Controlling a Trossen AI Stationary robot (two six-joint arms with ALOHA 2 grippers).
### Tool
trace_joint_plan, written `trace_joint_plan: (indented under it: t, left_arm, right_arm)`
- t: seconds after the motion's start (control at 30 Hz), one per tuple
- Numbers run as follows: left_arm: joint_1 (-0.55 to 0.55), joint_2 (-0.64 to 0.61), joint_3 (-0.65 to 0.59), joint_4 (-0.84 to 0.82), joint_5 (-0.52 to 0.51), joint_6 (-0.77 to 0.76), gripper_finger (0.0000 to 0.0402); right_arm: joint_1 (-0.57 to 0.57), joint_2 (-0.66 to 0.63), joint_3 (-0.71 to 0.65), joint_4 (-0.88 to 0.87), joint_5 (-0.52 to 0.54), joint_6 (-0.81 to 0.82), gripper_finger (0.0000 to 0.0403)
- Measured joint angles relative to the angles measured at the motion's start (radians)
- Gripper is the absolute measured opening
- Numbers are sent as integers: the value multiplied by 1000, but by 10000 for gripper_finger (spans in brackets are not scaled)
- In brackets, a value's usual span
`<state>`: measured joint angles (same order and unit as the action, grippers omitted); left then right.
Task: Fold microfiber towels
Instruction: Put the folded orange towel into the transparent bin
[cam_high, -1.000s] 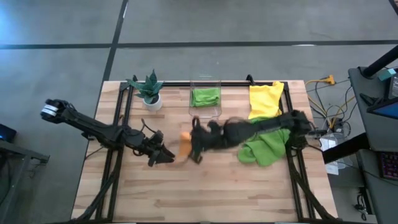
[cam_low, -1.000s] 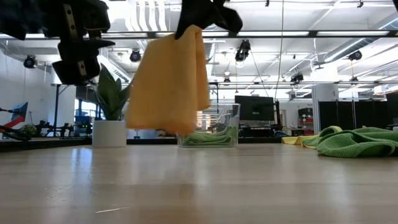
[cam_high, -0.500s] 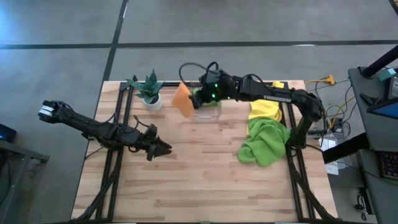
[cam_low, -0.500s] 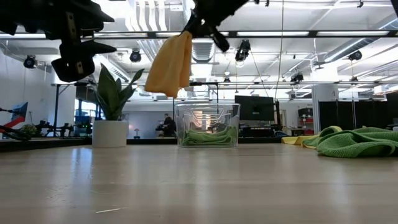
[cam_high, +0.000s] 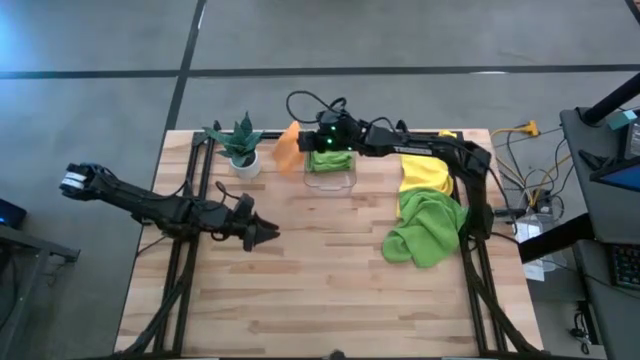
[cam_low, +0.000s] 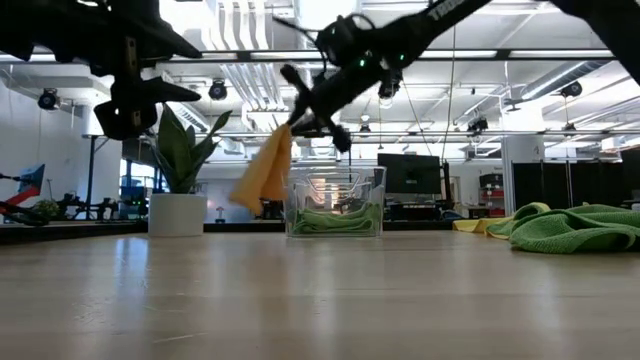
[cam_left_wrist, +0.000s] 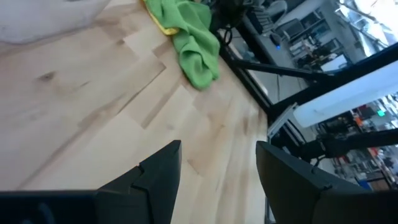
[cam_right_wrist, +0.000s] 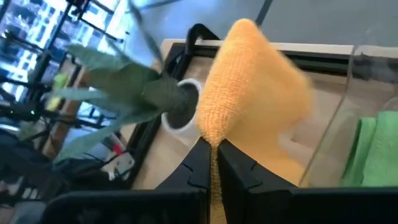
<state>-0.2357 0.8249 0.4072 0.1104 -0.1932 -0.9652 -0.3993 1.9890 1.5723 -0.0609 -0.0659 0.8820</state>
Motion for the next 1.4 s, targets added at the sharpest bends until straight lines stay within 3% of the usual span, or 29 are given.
trace_joint_plan:
  t: [0.27,0.63,0.87,1.23,1.4]
  left_arm:
    - [27,-1,0,4,-4,-24,191]
    - [28,13,0,3,-10,-27,191]
    - [40,35,0,6,-17,-35,191]
    - [39,31,0,9,-14,-50,191]
    - [40,31,0,8,-14,-50,191]
  right_arm:
    - [-29,36,-10,30,-10,34,9]
    - [-65,-88,-65,-253,140,-96,9]
    - [-78,-94,-117,-322,151,-64,9]
    - [-78,-94,-120,-442,295,-78,9]
    - [-77,-80,-120,-506,306,-94,11]
